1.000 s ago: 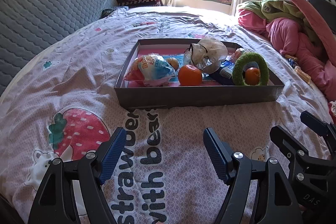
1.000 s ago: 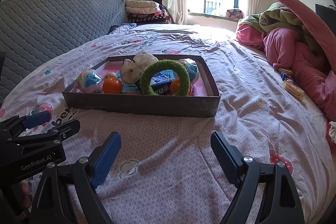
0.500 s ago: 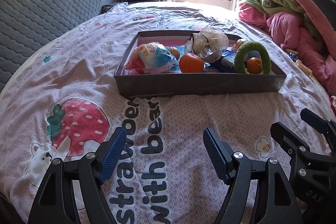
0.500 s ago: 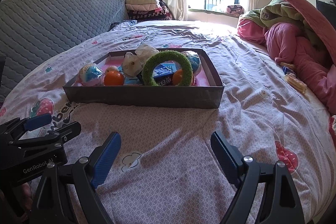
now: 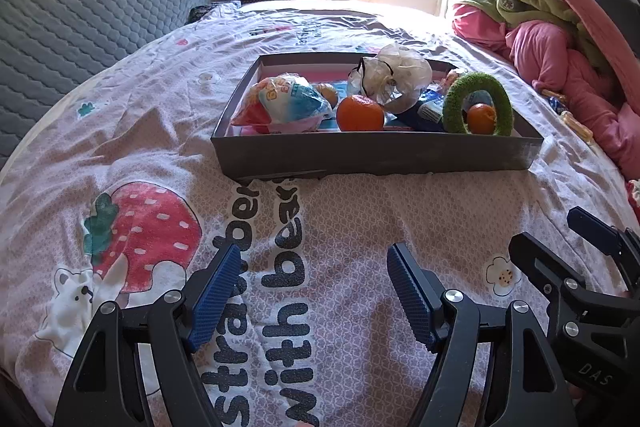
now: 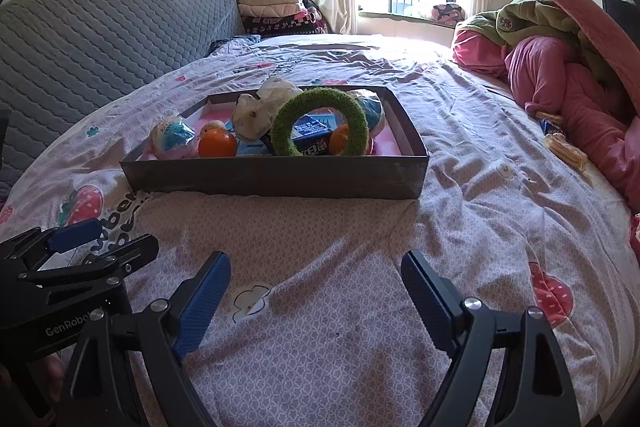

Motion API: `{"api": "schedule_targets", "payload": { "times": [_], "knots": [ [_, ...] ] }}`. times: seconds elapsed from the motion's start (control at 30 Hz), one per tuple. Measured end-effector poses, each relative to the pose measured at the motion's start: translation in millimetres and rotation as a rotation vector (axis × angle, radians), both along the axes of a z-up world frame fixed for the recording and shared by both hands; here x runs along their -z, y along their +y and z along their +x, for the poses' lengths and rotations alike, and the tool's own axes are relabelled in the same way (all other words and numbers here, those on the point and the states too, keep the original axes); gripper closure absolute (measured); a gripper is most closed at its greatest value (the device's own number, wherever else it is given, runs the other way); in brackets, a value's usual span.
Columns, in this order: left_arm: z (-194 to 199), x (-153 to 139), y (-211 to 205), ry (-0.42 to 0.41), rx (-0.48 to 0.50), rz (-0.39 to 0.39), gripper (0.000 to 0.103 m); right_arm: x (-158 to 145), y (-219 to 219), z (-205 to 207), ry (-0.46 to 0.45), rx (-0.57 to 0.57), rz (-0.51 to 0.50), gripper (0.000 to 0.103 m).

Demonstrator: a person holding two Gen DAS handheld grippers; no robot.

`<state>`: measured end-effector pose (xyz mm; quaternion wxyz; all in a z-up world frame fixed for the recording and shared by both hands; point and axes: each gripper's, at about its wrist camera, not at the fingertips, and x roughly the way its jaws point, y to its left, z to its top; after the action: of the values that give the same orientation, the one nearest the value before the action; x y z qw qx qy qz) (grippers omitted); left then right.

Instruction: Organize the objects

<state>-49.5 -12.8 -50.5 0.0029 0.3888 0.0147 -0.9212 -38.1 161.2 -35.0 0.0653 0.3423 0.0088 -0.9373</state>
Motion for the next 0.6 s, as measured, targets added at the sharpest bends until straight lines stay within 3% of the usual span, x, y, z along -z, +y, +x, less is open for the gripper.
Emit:
{"api": "schedule_targets", "payload": {
  "times": [0.6],
  "knots": [
    [-2.0, 3.5, -3.9, -0.009, -0.008, 0.008, 0.026, 3.6, -1.4, -0.3, -0.012, -0.004, 0.004, 0.016]
  ]
}}
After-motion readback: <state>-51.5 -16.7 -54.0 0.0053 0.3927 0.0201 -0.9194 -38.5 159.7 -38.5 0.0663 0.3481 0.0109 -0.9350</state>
